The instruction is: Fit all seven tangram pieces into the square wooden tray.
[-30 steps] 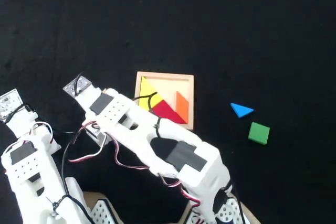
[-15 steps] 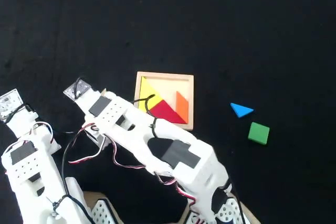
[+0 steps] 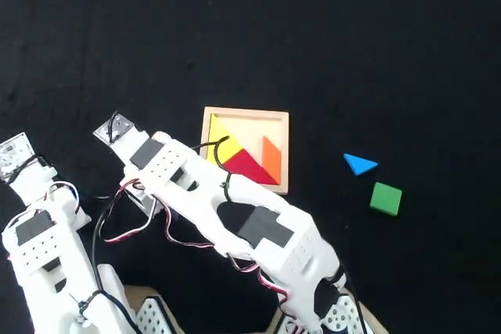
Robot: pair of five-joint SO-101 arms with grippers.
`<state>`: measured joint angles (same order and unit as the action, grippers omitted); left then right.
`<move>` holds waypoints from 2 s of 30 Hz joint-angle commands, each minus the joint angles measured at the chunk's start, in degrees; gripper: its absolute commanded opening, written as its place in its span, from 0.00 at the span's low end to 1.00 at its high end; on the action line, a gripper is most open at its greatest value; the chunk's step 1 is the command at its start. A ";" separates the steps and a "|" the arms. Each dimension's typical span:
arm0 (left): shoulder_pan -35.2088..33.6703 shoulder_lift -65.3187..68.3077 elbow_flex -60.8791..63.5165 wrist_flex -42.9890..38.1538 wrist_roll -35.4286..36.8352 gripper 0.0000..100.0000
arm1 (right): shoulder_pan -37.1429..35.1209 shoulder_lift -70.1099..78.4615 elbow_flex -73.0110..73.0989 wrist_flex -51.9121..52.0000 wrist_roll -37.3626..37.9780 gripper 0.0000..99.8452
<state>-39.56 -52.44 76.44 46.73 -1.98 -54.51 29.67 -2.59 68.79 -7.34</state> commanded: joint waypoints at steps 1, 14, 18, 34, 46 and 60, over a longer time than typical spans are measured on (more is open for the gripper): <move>0.40 -0.97 -0.13 -0.97 0.35 0.03 | -0.97 -0.31 -2.86 0.09 0.44 0.16; 0.40 -0.97 -0.13 -0.97 0.35 0.03 | 0.35 -0.40 -8.57 6.42 0.88 0.16; 0.40 -0.97 -0.13 -1.05 0.35 0.03 | 2.73 -0.40 -14.02 12.66 3.25 0.16; 0.40 -0.97 -0.13 -1.05 0.35 0.03 | 25.05 -17.71 -19.91 29.01 17.41 0.16; 0.40 -0.97 -0.13 -1.05 0.35 0.03 | 32.88 -29.76 3.47 17.67 25.41 0.16; 0.40 -0.97 -0.13 -1.05 0.35 0.03 | 40.26 -29.23 17.27 -0.79 32.35 0.16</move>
<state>-39.56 -52.44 76.44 46.73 -1.98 -17.49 -3.82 20.53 68.53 21.05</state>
